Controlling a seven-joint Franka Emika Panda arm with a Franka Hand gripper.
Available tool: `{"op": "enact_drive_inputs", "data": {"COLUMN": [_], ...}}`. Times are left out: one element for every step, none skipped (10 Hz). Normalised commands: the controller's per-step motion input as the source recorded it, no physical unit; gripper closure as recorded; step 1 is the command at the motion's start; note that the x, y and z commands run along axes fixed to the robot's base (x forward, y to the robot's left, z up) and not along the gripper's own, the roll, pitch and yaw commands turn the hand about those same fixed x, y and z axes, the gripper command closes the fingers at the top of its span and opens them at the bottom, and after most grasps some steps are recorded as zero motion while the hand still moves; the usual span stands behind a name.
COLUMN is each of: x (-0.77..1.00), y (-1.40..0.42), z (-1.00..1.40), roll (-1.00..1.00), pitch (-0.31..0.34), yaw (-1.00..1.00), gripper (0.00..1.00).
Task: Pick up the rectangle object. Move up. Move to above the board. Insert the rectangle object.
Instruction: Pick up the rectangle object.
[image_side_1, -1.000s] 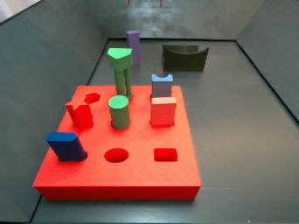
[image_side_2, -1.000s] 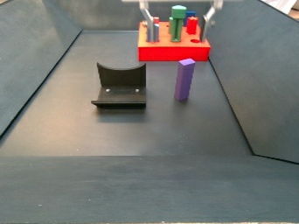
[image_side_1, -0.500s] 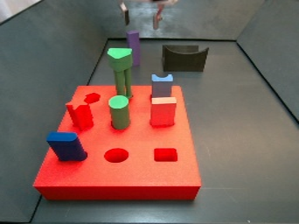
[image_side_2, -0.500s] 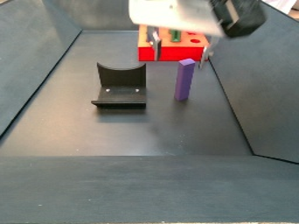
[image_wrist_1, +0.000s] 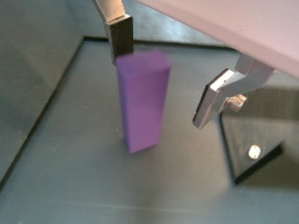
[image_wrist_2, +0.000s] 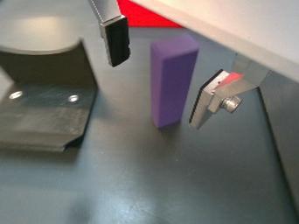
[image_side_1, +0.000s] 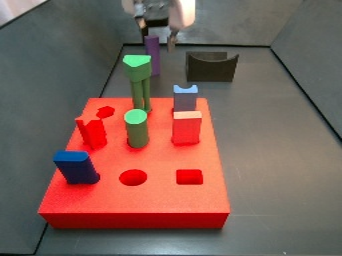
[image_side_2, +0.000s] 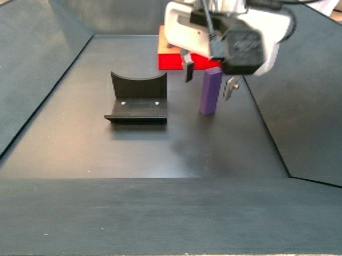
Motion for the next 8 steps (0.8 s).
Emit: {"op": "enact_drive_inputs", "data": {"x": [-0.10, -0.19, -0.15, 0.00, -0.17, -0.20, 0.00, 0.00], "y": [-0.08, -0.01, 0.00, -0.02, 0.00, -0.05, 0.00, 0.00], "z": [-0.40, -0.37, -0.07, -0.06, -0.03, -0.06, 0.00, 0.00], "roll": [-0.14, -0.19, -0.06, 0.03, 0.00, -0.01, 0.00, 0.00], "pitch": [-0.296, -0.196, -0.109, -0.009, 0.000, 0.000, 0.000, 0.000], "yaw": [-0.94, -0.83, 0.14, 0.01, -0.91, -0.79, 0.00, 0.00], "gripper": [0.00, 0.00, 0.00, 0.00, 0.00, 0.00, 1.00, 1.00]}}
